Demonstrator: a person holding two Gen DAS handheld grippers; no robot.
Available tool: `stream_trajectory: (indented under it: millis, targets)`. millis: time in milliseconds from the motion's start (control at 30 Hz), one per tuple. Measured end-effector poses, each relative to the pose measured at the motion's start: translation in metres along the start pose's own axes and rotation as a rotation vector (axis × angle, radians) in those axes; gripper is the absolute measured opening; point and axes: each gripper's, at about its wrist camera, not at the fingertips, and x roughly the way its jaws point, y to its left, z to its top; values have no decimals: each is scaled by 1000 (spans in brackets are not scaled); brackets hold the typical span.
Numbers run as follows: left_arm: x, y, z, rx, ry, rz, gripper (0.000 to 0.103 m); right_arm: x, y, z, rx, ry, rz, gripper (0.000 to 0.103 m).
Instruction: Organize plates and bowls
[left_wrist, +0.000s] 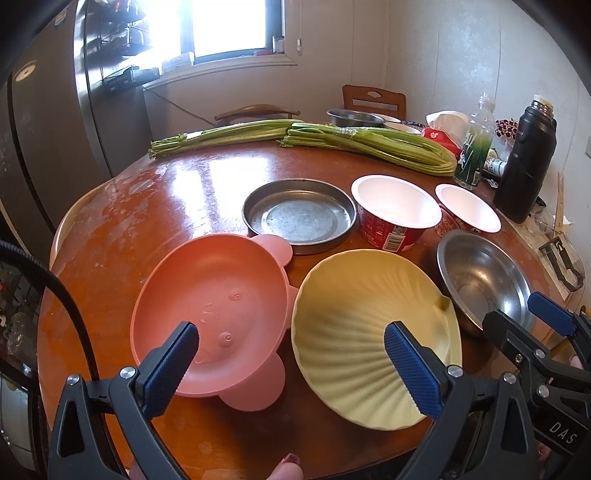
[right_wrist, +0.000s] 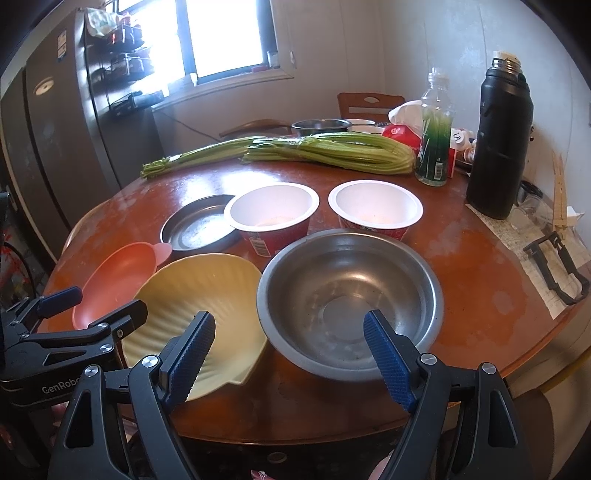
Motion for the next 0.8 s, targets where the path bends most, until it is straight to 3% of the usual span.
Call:
stream_trajectory:
  millis: [800]
  targets:
    - [-2, -1, -2, 2, -6, 1, 101, 3, 0, -5, -14, 14, -8, 84]
